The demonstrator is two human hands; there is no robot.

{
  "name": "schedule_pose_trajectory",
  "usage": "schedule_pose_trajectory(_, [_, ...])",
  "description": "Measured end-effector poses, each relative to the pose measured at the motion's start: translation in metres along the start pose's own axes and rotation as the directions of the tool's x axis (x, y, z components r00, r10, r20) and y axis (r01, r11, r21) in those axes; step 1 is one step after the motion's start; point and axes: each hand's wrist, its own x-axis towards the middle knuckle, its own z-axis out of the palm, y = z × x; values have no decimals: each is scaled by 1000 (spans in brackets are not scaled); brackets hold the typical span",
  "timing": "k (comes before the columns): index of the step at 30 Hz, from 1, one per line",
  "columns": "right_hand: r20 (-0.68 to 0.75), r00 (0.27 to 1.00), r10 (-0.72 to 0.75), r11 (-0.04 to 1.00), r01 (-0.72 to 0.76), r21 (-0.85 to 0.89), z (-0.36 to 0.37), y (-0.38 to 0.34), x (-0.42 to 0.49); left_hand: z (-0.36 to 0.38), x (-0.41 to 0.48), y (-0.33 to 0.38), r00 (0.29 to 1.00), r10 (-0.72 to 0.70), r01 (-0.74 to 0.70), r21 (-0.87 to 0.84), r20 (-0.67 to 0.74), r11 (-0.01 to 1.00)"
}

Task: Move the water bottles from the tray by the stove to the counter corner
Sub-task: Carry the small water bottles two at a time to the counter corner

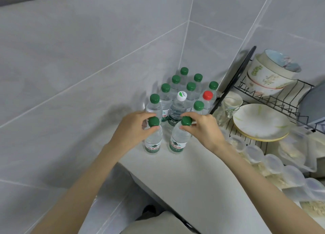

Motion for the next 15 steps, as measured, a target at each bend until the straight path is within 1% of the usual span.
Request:
schedule_pose_trajectory(6, [-2,1000,21,996,-21,-83,-9,6,3,9,10,11,999,24,-28,136,29,990])
schedule_pose_trajectory(8, [-2,1000,24,997,-24,-79,-10,11,3,10,14,13,999,36,-41,140,41,989])
schedule_pose_trajectory(12, [-30,999,21,998,-23,-63,-11,14,5,11,28,19,988,95,-110,117,123,987])
schedule_pose_trajectory(15, [-29,1000,-10,999,9,-37,-11,15,4,16,40,24,978,145,-164,125,147,979])
